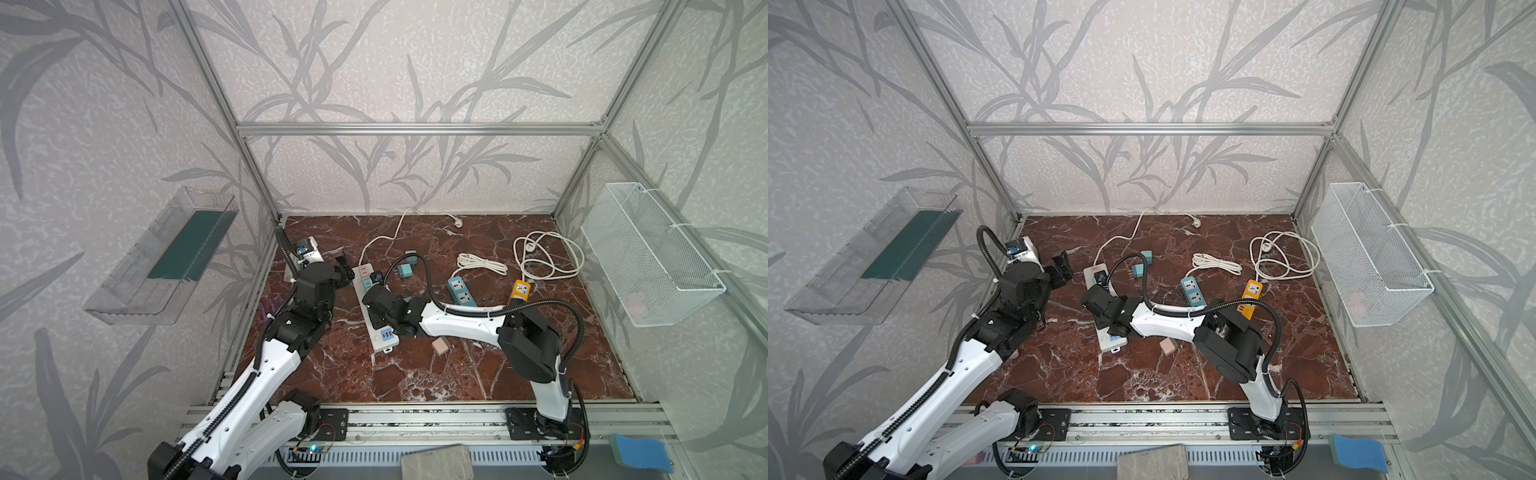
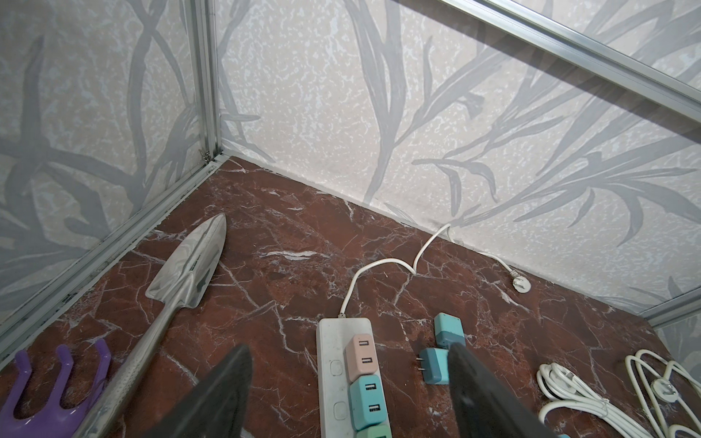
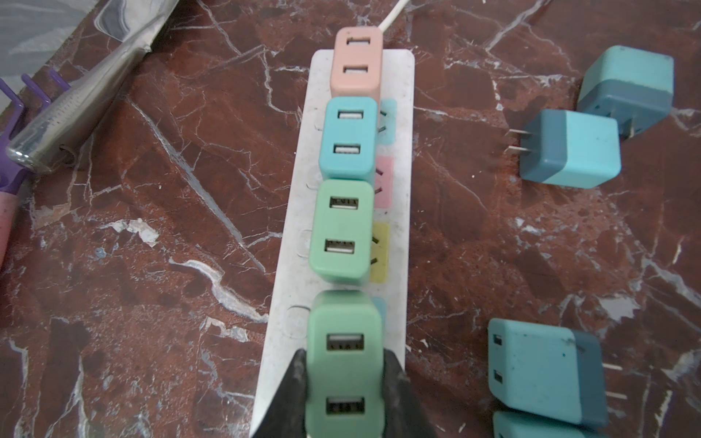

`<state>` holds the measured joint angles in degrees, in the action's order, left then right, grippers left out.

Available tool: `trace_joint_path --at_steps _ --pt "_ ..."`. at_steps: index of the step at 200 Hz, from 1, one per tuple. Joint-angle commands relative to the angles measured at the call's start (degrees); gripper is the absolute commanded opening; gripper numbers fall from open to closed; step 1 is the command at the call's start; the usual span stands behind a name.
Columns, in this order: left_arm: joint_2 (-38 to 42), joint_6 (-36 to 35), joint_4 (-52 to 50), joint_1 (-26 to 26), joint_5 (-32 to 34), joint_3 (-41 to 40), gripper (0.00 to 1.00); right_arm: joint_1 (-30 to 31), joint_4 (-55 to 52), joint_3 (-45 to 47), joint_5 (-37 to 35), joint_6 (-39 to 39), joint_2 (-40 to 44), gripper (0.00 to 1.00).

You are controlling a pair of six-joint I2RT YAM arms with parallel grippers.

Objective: Insert plugs into power strip
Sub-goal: Insert the plug into the socket.

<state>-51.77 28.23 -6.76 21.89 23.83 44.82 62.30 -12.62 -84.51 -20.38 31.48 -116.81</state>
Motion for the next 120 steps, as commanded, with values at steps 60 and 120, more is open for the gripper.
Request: trace_joint_path --at_steps 60,120 --pt "1.5 0.9 1.1 -0.3 1.1 -0.8 0.80 0.5 -10.9 -6.6 -3.6 2.5 -7.6 0.00" --pt "1.7 0.8 1.1 -0.4 1.3 -0.8 0.80 0.7 -15.0 -8.6 -2.8 2.9 -13.4 0.00"
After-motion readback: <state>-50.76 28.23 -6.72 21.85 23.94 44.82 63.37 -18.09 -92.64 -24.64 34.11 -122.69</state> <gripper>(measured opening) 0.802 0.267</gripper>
